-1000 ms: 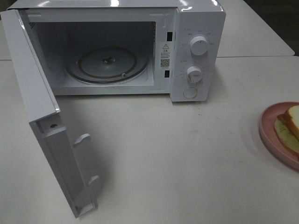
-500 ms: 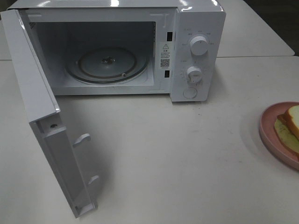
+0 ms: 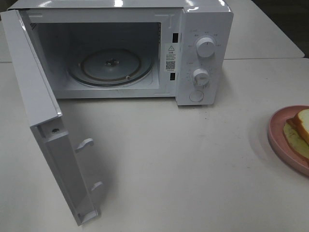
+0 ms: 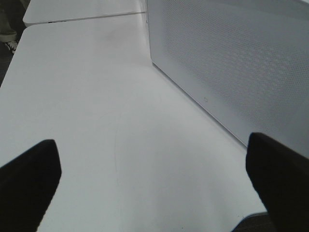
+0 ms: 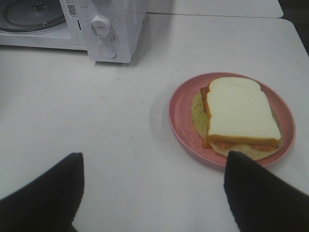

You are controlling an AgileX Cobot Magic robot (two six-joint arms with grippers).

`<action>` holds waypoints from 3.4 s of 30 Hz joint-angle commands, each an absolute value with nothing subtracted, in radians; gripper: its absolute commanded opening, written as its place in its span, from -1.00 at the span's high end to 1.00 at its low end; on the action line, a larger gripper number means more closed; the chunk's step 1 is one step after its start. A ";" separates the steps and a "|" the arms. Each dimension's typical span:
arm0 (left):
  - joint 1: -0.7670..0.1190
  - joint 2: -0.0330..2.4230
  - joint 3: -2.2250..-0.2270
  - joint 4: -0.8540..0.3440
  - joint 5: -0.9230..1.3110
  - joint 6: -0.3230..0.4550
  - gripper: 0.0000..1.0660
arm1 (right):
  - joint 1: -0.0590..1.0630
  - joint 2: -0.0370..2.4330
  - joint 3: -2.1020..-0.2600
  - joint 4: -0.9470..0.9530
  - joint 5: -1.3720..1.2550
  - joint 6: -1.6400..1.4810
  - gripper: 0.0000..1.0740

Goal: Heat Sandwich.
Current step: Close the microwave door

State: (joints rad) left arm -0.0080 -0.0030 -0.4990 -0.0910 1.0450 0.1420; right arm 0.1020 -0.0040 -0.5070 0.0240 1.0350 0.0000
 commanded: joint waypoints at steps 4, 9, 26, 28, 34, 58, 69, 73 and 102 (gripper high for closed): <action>-0.005 -0.027 -0.499 -0.095 1.039 0.141 -0.94 | 0.096 -0.031 -0.505 0.026 1.032 -0.019 -0.42; -0.005 -0.027 -0.499 -0.095 1.039 0.141 -0.94 | 0.096 -0.031 -0.505 0.026 1.032 -0.019 -0.42; -0.005 -0.027 -0.499 -0.095 1.039 0.141 -0.94 | 0.096 -0.031 -0.505 0.026 1.032 -0.019 -0.42; -0.005 -0.027 -0.499 -0.095 1.039 0.141 -0.94 | 0.096 -0.031 -0.505 0.026 1.032 -0.019 -0.42; -0.005 -0.027 -0.499 -0.095 1.039 0.141 -0.94 | 0.096 -0.031 -0.505 0.026 1.032 -0.019 -0.42; -0.005 0.000 -0.526 -0.095 1.017 0.111 -0.85 | 0.096 -0.031 -0.505 0.026 1.032 -0.019 -0.42; -0.005 0.169 -0.528 -0.095 0.871 0.111 -0.41 | 0.096 -0.031 -0.505 0.026 1.032 -0.019 -0.42; -0.005 0.246 -0.521 -0.095 0.786 0.111 0.07 | 0.096 -0.031 -0.505 0.026 1.032 -0.019 -0.42; -0.005 0.802 -0.178 -0.097 -0.351 0.193 0.99 | 0.096 -0.031 -0.505 0.026 1.032 -0.018 -0.42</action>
